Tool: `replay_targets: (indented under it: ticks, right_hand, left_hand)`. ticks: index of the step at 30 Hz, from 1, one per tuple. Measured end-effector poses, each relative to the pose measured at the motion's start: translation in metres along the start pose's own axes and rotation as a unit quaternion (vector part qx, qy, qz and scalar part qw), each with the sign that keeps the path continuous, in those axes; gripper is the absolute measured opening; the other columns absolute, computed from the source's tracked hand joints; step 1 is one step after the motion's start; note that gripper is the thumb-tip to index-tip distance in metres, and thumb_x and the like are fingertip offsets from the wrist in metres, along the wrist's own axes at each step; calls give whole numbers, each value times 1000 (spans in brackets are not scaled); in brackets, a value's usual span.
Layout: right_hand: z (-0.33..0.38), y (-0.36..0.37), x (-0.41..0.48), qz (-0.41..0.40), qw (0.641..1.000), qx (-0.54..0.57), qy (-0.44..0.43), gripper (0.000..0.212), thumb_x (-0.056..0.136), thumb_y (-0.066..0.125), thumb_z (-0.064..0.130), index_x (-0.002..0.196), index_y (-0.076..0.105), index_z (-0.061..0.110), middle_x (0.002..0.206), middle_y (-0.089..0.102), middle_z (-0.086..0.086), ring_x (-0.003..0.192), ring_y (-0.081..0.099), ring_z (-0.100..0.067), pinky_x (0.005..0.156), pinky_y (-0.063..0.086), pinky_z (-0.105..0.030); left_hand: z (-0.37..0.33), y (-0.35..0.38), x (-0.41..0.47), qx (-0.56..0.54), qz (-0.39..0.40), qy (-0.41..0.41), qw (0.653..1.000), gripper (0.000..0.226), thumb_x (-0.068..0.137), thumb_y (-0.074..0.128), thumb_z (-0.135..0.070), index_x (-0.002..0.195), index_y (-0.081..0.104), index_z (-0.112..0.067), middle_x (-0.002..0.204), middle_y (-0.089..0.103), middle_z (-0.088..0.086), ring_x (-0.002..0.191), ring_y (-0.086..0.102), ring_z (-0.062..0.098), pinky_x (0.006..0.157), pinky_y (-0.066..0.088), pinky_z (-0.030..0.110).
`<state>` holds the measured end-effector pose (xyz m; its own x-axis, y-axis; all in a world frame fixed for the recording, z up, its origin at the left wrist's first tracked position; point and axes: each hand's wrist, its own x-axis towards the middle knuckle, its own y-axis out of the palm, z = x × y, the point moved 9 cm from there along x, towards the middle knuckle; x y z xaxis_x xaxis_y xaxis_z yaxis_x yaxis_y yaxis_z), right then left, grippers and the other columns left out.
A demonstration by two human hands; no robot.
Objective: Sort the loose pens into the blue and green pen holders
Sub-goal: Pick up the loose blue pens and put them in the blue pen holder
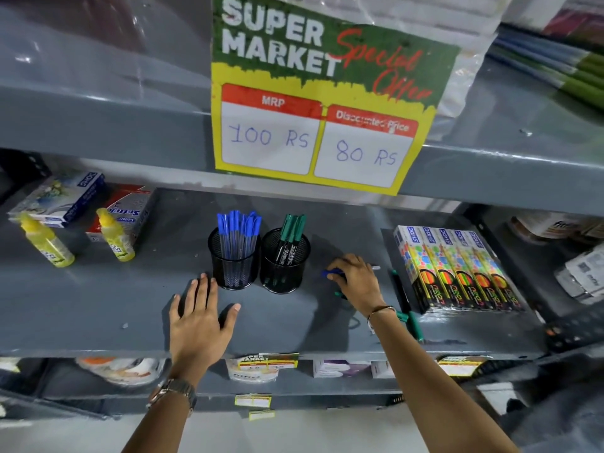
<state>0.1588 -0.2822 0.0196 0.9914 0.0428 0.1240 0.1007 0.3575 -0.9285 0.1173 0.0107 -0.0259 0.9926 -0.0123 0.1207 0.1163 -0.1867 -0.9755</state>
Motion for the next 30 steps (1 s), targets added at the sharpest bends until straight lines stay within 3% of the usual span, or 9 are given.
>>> replay_targets:
  ticks: [4, 7, 10, 13, 17, 21, 25, 27, 30]
  right_hand:
    - [6, -32, -10, -102, 993, 59, 3, 11, 87, 61, 14, 97, 65, 12, 99, 64, -11, 87, 62, -32, 69, 46, -35]
    - [6, -67, -19, -217, 948, 220, 73, 7, 86, 64, 13, 93, 64, 15, 94, 67, -5, 82, 66, -13, 74, 54, -37]
    - [18, -100, -28, -299, 877, 356, 121, 6, 85, 65, 11, 89, 61, 13, 84, 66, -3, 70, 59, 10, 70, 49, -14]
    - [48, -132, -31, -344, 850, 385, 105, 9, 84, 66, 15, 90, 61, 12, 78, 64, 9, 66, 57, 14, 63, 44, -4]
    - [100, -148, -18, -329, 847, 414, 58, 9, 83, 69, 16, 87, 61, 14, 77, 63, 13, 68, 59, 11, 59, 45, -5]
    - [150, -133, 7, -308, 843, 439, 39, 10, 80, 70, 17, 79, 61, 16, 71, 63, 12, 66, 59, 5, 60, 47, -12]
    - [183, -92, 34, -254, 857, 446, 34, 11, 81, 69, 14, 78, 59, 12, 73, 66, -1, 71, 65, -17, 66, 53, -35]
    - [190, -71, 42, -236, 858, 454, 45, 10, 82, 67, 11, 83, 59, 7, 77, 67, -8, 71, 65, -21, 66, 53, -35]
    - [192, -50, 48, -218, 878, 422, 61, 11, 82, 68, 10, 85, 59, 6, 73, 64, -4, 67, 61, -17, 67, 50, -30]
  left_hand:
    - [0, 1, 0, -2, 3, 0, 1000, 75, 88, 20, -58, 137, 42, -5, 145, 41, 13, 135, 34, 28, 107, 20, 50]
    - [1, 0, 1, -9, 2, -1, 1000, 77, 88, 17, -60, 138, 40, -5, 146, 39, 13, 136, 32, 28, 108, 18, 49]
    - [0, 1, 0, -15, 12, 1, 1000, 77, 88, 19, -59, 137, 40, -4, 146, 39, 13, 136, 32, 28, 109, 19, 51]
    - [-1, 1, -1, -20, 18, 4, 1000, 75, 88, 21, -57, 136, 42, -3, 145, 41, 14, 135, 34, 29, 108, 21, 52]
    - [-2, -3, -2, -32, 16, 5, 999, 76, 88, 20, -57, 136, 41, -3, 144, 41, 15, 134, 35, 29, 108, 24, 52]
    - [-3, -3, -2, -34, 34, 16, 999, 83, 84, 1, -62, 147, 12, -9, 156, 7, 6, 144, 7, 21, 114, 1, 45]
    - [-3, -2, -3, -58, 33, 12, 998, 79, 89, 15, -59, 136, 41, -1, 144, 40, 17, 133, 36, 32, 108, 20, 52]
    - [-3, -3, -3, -66, 31, 13, 997, 77, 89, 17, -58, 132, 46, -1, 140, 46, 19, 129, 41, 33, 106, 23, 52]
    - [-2, -6, -3, -68, 23, 6, 997, 72, 88, 27, -55, 132, 46, -2, 140, 46, 18, 129, 41, 33, 106, 26, 53]
